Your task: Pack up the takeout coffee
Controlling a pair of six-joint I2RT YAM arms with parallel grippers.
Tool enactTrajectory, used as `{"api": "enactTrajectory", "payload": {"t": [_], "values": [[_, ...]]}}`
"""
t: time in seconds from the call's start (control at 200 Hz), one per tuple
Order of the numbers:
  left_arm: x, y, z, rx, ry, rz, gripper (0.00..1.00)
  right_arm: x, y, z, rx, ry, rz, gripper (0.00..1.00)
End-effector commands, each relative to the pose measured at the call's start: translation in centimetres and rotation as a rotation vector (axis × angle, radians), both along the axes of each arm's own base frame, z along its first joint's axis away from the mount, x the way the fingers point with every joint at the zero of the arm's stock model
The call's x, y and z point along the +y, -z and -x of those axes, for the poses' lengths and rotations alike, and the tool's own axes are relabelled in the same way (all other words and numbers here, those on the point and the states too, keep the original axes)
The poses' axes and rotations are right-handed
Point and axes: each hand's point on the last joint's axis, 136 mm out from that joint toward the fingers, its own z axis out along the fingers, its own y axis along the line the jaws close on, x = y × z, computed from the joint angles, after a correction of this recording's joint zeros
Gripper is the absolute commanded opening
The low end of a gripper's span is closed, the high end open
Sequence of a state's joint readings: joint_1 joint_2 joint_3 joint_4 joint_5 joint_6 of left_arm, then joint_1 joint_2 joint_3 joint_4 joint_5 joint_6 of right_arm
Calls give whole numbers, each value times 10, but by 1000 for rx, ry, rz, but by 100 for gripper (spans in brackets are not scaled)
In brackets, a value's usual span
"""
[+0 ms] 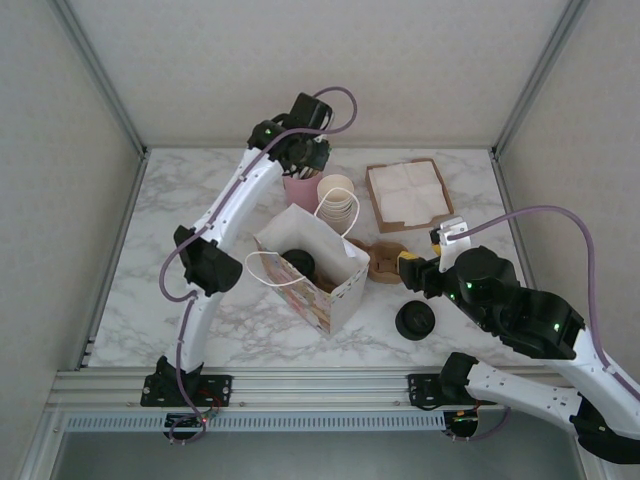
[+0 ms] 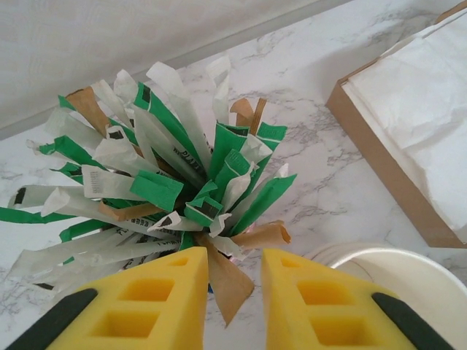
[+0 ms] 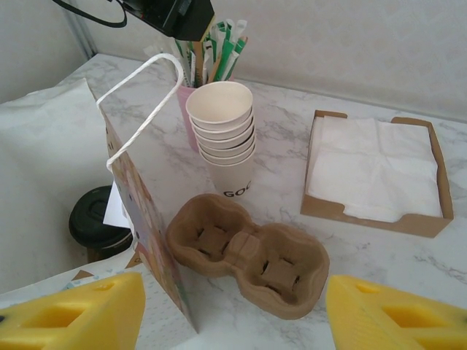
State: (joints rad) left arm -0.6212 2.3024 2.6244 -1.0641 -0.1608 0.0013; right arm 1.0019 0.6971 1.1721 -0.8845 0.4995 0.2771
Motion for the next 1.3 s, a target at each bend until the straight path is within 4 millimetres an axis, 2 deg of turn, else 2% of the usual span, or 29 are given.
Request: {"api": "enactTrajectory", "payload": {"t": [0.0,0.09,0.145,0.26,0.39,0.541,0.726,0.946,1.086,1.181,1.296], "values": [[-1,7,-3,-7,6,-44,23,1,3,2,9,-6,2,67],[0,12,-3,3,1,-58,21,-2,4,1,7,4,3,66],[2,11,-4,-6,-8,-65,16,-2,3,1,7,7,2,66],[4,3,-6,-32,-24,-62,12,-2,2,1,3,6,-2,66],[5,-14,-6,-69,-37,-36,0,-2,2,2,6,5,-7,65],[9,-46,0,-135,-45,-17,0,-2,2,2,11,7,-10,65],[22,-112,20,-265,-67,22,0,-7,0,3,16,24,-22,66],[60,-208,69,-426,-127,136,0,-12,-5,5,21,45,-48,66],[94,-270,122,-499,-141,292,0,-16,-11,7,19,54,-90,66],[116,-298,163,-517,-123,400,0,-20,-13,9,12,67,-120,66],[140,-319,212,-525,-75,533,0,-26,-14,10,10,87,-154,66]]}}
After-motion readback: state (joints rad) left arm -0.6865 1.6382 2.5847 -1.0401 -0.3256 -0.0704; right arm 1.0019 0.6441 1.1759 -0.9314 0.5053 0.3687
